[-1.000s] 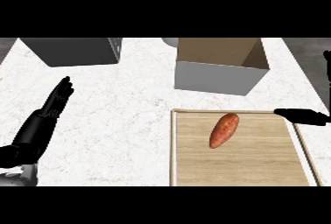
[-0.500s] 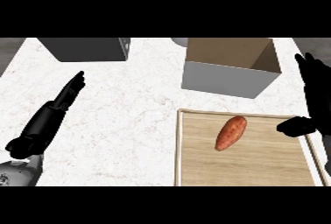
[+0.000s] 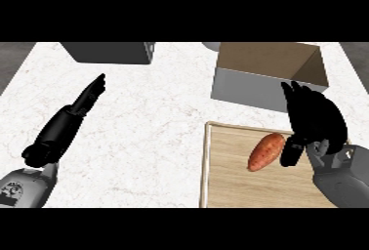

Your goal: Pick the sweet potato from the tray and place it in the cardboard box

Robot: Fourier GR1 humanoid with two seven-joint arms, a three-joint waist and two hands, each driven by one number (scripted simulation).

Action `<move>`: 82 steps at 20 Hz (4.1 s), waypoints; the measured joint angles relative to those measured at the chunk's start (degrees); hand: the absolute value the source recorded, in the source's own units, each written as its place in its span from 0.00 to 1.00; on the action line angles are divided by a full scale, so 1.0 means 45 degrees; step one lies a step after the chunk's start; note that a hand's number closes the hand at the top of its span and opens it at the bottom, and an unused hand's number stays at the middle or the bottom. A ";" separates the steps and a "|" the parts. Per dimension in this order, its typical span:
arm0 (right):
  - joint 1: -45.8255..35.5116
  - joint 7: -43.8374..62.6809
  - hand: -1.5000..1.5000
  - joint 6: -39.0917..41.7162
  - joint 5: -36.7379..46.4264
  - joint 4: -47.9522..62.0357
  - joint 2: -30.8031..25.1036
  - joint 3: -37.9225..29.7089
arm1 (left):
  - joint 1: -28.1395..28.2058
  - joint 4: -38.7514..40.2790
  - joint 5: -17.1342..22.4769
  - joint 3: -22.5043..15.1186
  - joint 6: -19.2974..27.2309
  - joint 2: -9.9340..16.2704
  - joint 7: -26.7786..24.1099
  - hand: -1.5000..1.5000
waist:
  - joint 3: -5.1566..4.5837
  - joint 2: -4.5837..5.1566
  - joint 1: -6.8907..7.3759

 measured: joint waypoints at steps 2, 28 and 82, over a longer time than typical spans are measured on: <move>-0.0325 0.0270 0.00 0.0305 -0.0145 0.0548 0.0421 0.0261 | -0.0083 0.0091 0.0034 0.0001 -0.0077 -0.0035 -0.0035 0.50 | 0.0005 -0.0006 0.0059; -0.3679 0.1656 0.00 0.2083 0.1804 0.8610 0.6041 -0.0422 | -0.0399 0.0854 -0.0178 0.0374 -0.0146 -0.0274 -0.0136 0.50 | 0.0100 -0.0155 -0.0351; -0.0587 -0.6090 1.00 0.3814 0.6349 0.4271 0.7449 0.0710 | -0.0480 0.0580 -0.0970 0.1052 -0.1425 -0.1315 -0.0222 0.50 | 0.0244 0.0078 0.0685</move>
